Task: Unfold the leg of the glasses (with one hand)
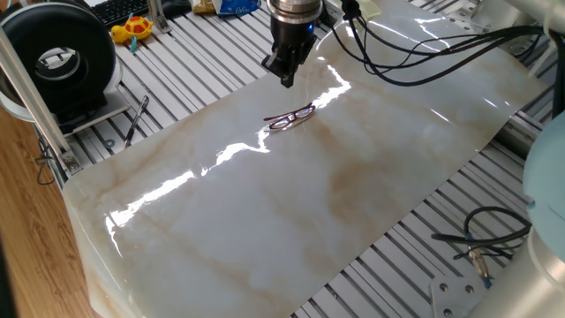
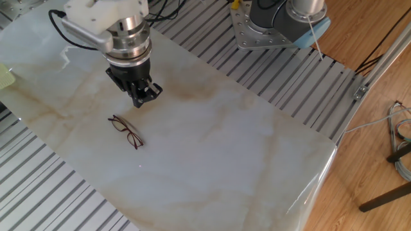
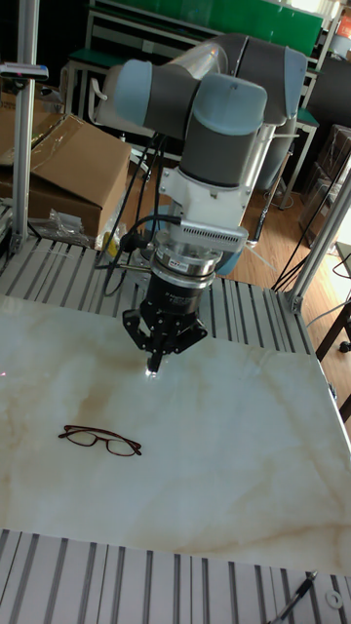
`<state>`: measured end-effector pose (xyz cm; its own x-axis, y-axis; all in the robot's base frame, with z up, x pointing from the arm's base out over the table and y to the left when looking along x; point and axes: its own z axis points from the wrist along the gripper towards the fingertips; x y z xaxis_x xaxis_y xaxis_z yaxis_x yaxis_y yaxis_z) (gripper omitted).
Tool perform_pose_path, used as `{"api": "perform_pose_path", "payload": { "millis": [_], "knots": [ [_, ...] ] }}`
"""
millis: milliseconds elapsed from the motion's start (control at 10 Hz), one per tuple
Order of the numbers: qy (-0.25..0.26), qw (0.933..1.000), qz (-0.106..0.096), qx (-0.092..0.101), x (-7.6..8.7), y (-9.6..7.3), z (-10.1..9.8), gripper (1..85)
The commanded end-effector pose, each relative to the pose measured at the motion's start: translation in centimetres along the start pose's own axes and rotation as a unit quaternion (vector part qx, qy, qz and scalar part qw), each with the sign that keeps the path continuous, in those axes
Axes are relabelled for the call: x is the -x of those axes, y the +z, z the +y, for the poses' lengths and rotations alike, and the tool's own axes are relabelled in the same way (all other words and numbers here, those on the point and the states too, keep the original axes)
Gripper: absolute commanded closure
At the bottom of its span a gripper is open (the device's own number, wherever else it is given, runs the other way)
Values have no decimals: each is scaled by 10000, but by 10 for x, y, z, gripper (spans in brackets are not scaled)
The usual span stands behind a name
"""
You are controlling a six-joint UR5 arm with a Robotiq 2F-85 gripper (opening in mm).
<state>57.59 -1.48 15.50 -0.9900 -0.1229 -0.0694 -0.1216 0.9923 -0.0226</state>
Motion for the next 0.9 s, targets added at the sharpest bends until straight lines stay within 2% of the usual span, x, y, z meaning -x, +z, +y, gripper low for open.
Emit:
{"api": "perform_pose_path", "payload": {
  "millis": [0,100,300,500,600,700,800],
  "knots": [
    [-12,10000,-44,-39,3,6,-5,843],
    [-32,10000,-33,1,2,6,-3,843],
    [-130,9999,103,27,6,24,-7,843],
    [-253,9996,127,31,14,40,-9,843],
    [-249,9996,124,101,18,48,-5,843],
    [-283,9995,117,46,21,52,-6,843],
    [-320,9994,100,59,21,46,-3,837]
  ]
}}
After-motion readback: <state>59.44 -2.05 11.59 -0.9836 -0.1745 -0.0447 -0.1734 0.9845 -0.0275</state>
